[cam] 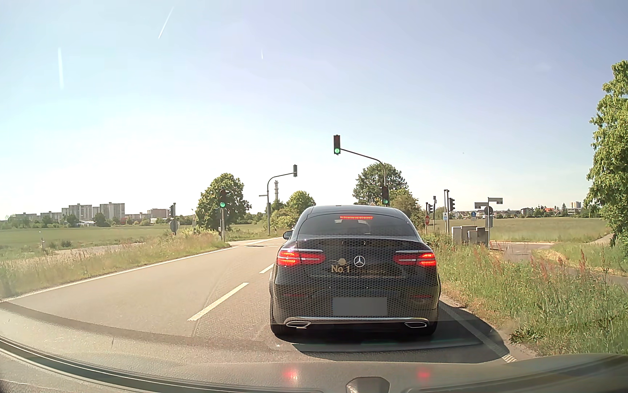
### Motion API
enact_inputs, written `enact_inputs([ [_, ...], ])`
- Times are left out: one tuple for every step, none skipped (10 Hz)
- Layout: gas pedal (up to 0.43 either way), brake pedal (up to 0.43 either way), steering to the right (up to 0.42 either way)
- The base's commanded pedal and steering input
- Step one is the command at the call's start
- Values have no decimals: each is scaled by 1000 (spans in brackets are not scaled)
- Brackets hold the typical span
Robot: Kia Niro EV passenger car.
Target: Follow the waypoints while adhering to traffic rules and regulations
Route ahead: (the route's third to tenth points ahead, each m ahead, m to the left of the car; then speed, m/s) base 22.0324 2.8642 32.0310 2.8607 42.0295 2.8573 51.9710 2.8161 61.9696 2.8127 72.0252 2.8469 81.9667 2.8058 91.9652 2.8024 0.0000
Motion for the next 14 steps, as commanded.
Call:
enact_inputs([
  [0, 317, 10],
  [0, 311, 9],
  [0, 317, 10],
  [0, 311, 9],
  [0, 311, 9],
  [0, 311, 10],
  [0, 311, 9],
  [0, 311, 10],
  [0, 311, 9],
  [0, 311, 10],
  [0, 311, 9],
  [0, 299, 9],
  [0, 262, 10],
  [0, 226, 10],
])
